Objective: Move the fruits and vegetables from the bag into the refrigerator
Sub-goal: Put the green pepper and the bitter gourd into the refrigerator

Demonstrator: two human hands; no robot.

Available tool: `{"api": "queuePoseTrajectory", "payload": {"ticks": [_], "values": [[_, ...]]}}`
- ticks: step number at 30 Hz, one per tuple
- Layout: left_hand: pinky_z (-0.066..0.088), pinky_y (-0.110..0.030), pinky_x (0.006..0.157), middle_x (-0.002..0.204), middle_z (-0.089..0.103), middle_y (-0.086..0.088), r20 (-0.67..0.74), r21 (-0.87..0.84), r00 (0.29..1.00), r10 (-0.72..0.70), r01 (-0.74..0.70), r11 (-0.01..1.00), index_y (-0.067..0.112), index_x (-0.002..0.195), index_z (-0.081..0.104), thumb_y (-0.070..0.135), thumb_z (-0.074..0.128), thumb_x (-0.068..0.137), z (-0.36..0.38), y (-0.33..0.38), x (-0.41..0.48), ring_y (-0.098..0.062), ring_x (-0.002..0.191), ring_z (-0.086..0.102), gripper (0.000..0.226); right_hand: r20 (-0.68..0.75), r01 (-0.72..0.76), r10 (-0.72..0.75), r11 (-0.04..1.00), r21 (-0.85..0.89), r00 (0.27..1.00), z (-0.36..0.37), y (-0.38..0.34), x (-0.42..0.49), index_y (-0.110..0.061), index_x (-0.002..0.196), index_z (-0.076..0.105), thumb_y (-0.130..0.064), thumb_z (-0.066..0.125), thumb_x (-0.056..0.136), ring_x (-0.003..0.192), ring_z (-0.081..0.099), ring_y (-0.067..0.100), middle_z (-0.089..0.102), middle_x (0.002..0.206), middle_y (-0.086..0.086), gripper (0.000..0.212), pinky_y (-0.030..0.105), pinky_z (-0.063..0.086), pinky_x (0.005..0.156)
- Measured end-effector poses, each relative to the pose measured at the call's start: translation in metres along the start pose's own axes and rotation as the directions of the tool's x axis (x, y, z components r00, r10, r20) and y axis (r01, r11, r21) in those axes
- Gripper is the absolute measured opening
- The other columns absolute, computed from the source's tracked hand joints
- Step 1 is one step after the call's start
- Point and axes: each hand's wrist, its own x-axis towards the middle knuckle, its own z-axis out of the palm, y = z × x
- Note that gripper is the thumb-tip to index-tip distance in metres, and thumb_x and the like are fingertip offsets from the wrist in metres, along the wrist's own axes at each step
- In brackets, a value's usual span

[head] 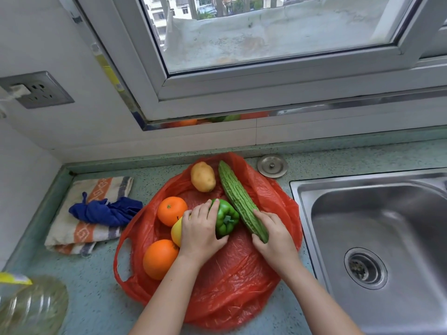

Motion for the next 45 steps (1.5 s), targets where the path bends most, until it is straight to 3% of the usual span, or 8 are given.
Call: {"api": "queuePoseTrajectory", "payload": {"ticks": [13, 18, 22, 26, 31, 34, 40, 45], "values": [[0.044, -0.041, 0.086, 0.113, 0.063, -0.004, -0.203, -0.310, 0.968, -0.149, 0.081, 0.947, 0.011, 0.126, 0.052, 0.059, 0.057, 0.054, -0.026, 0.017, -0.021, -0.025, 0.103, 0.059, 0.087, -0.073, 0.017, -0.012, 0.997, 0.069, 0.997, -0.035, -0.027, -0.023, -0.014, 0.127, 0.053, -0.003, 0.068, 0.075, 0.108, 0.048, 0.004, 0.052, 0.113, -0.006, 0.056, -0.005, 0.024, 0.088], [0.039, -0.040, 0.100, 0.124, 0.054, 0.003, -0.197, -0.568, 0.954, -0.226, 0.077, 0.819, 0.018, 0.134, 0.043, 0.063, 0.059, 0.053, -0.057, 0.033, -0.044, -0.018, 0.117, 0.049, 0.094, -0.118, 0.028, -0.014, 0.993, 0.113, 0.993, -0.060, -0.050, -0.051, -0.014, 0.127, 0.053, -0.001, 0.068, 0.076, 0.105, 0.047, -0.002, 0.054, 0.113, -0.007, 0.055, -0.006, 0.025, 0.085], [0.038, -0.021, 0.097, 0.119, 0.049, 0.016, -0.131, -0.769, 0.968, -0.216, 0.039, 0.638, 0.028, 0.130, 0.042, 0.058, 0.065, 0.049, -0.085, 0.049, -0.074, 0.000, 0.112, 0.046, 0.089, -0.174, 0.007, 0.017, 0.991, 0.136, 0.985, -0.078, -0.064, -0.082, -0.017, 0.126, 0.054, -0.002, 0.068, 0.075, 0.106, 0.052, 0.005, 0.057, 0.112, -0.005, 0.055, -0.002, 0.031, 0.086], [0.035, 0.002, 0.077, 0.106, 0.047, 0.027, -0.122, -0.847, 0.982, -0.144, -0.027, 0.531, 0.035, 0.118, 0.041, 0.057, 0.065, 0.047, -0.101, 0.058, -0.099, 0.022, 0.099, 0.043, 0.077, -0.252, -0.037, 0.082, 0.983, 0.179, 0.964, -0.093, -0.079, -0.117, -0.020, 0.124, 0.055, -0.005, 0.069, 0.074, 0.104, 0.055, 0.007, 0.060, 0.113, -0.005, 0.054, 0.002, 0.036, 0.085], [0.039, -0.003, 0.077, 0.107, 0.054, 0.019, -0.053, -0.906, 0.999, -0.002, -0.047, 0.421, 0.037, 0.116, 0.042, 0.057, 0.066, 0.048, -0.114, 0.072, -0.118, 0.017, 0.098, 0.048, 0.075, -0.333, -0.121, 0.198, 0.964, 0.238, 0.922, -0.108, -0.095, -0.170, -0.026, 0.125, 0.054, -0.026, 0.065, 0.068, 0.103, 0.056, 0.002, 0.062, 0.116, -0.006, 0.058, 0.009, 0.042, 0.086], [0.042, -0.009, 0.080, 0.106, 0.056, 0.019, -0.062, -0.907, 0.993, 0.103, -0.099, 0.409, 0.042, 0.109, 0.043, 0.054, 0.067, 0.049, -0.117, 0.087, -0.131, 0.010, 0.096, 0.053, 0.066, -0.417, -0.163, 0.248, 0.960, 0.229, 0.874, -0.116, -0.101, -0.203, -0.027, 0.125, 0.054, -0.019, 0.070, 0.074, 0.098, 0.052, -0.009, 0.061, 0.113, -0.008, 0.054, -0.002, 0.037, 0.075], [0.046, -0.022, 0.087, 0.114, 0.055, 0.009, -0.054, -0.916, 0.946, 0.318, -0.174, 0.362, 0.032, 0.121, 0.046, 0.050, 0.070, 0.052, -0.110, 0.122, -0.163, -0.004, 0.101, 0.054, 0.075, -0.529, -0.271, 0.380, 0.923, 0.274, 0.759, -0.118, -0.104, -0.278, -0.034, 0.124, 0.051, -0.016, 0.069, 0.078, 0.098, 0.057, 0.000, 0.062, 0.111, -0.009, 0.053, 0.007, 0.044, 0.075], [0.042, -0.011, 0.076, 0.110, 0.057, 0.011, -0.006, -0.931, 0.872, 0.489, -0.184, 0.316, 0.036, 0.116, 0.045, 0.045, 0.072, 0.055, -0.099, 0.168, -0.193, 0.001, 0.094, 0.055, 0.067, -0.634, -0.368, 0.476, 0.878, 0.306, 0.609, -0.122, -0.101, -0.350, -0.031, 0.122, 0.055, -0.012, 0.071, 0.076, 0.096, 0.057, -0.004, 0.064, 0.108, -0.010, 0.052, -0.001, 0.039, 0.072]]}}
